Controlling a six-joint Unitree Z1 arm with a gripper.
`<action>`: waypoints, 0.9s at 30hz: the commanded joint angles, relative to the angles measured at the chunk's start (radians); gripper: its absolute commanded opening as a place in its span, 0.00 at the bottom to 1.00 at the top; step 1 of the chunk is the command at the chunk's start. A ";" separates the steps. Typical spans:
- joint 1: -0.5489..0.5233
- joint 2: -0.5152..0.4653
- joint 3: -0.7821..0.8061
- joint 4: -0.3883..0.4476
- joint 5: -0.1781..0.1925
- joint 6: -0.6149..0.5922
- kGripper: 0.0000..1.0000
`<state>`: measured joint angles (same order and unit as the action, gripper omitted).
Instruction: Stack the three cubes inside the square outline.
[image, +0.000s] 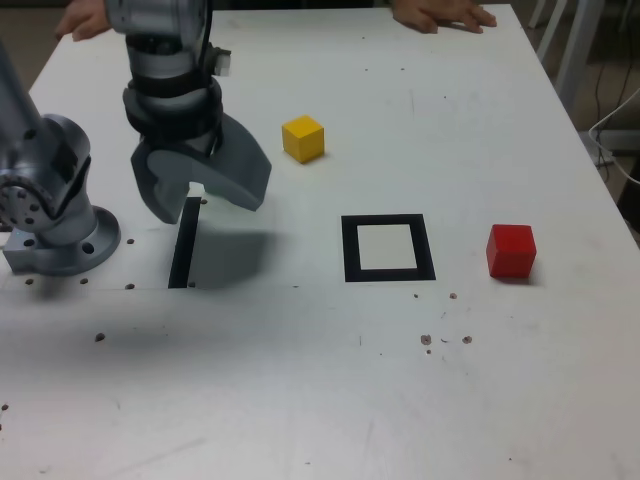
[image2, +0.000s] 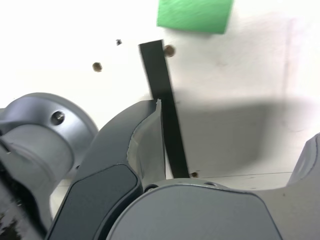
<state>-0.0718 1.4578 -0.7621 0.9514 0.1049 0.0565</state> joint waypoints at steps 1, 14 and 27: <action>-0.001 0.003 -0.003 -0.011 -0.002 -0.001 0.99; -0.001 0.028 -0.072 0.024 -0.086 0.000 0.99; -0.002 0.121 -0.420 0.224 -0.051 0.017 0.99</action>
<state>-0.0718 1.5604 -1.1445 1.1556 0.0532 0.0708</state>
